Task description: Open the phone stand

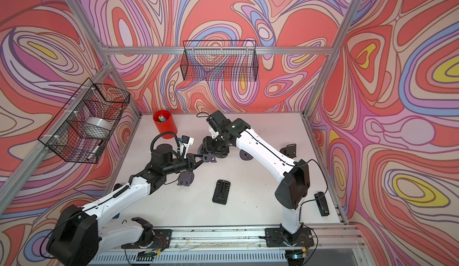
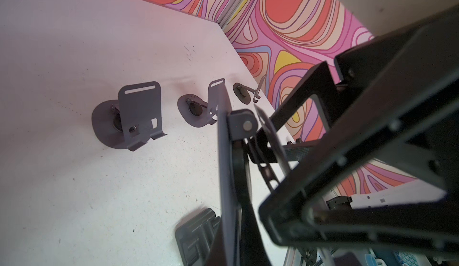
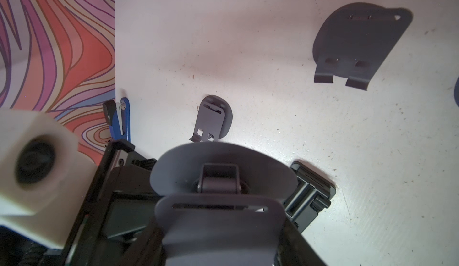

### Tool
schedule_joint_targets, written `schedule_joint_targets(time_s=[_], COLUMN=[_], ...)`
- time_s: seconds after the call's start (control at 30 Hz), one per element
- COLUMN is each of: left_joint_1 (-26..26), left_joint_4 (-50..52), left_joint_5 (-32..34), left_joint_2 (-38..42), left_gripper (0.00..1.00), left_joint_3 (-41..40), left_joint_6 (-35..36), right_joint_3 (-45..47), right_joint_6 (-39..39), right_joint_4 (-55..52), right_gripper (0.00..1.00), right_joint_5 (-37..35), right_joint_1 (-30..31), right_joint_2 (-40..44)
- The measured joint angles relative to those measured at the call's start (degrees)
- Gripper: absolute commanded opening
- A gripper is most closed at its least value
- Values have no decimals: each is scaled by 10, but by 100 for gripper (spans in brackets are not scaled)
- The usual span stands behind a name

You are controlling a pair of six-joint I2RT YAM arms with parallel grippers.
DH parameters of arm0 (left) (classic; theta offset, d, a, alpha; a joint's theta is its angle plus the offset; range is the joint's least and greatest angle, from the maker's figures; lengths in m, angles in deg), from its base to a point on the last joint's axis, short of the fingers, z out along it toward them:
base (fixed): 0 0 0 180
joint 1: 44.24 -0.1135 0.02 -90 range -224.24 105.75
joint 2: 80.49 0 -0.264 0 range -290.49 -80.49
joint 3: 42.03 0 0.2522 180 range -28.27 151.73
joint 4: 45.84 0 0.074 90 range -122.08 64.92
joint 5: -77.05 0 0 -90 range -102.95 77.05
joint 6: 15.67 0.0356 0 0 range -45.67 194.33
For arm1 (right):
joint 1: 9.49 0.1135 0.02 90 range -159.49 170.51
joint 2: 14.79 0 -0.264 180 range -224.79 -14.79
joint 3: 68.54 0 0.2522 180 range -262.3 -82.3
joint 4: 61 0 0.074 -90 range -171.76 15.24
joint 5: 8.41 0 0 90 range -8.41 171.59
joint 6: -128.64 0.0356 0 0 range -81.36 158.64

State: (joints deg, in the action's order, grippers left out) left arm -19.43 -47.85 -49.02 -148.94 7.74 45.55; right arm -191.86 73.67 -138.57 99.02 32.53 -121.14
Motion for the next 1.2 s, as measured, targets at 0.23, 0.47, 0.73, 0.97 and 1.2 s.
schedule_joint_targets(time_s=[0.23, 0.47, 0.73, 0.97, 1.2], left_joint_1=[4, 4, 2, 2, 3], left_joint_4=[18, 18, 5, -1, -1], left_joint_5=[16, 15, 14, 15, 17], left_joint_2=[0, 0, -2, 11, 24], left_gripper=[0, 11, 26, 28, 31], left_joint_3=[0, 0, -13, -17, -17], left_joint_6=[41, 38, -16, -41, -43], right_joint_3=[-41, -50, -28, -26, -26], right_joint_6=[-43, -56, -49, -41, -39], right_joint_4=[-55, -71, -61, -60, -70], right_gripper=[3, 2, 1, 0, 0], right_joint_5=[22, 23, 23, 23, 18], right_joint_1=[-9, -11, -11, -11, -12], right_joint_2=[-25, -25, -16, -10, -9])
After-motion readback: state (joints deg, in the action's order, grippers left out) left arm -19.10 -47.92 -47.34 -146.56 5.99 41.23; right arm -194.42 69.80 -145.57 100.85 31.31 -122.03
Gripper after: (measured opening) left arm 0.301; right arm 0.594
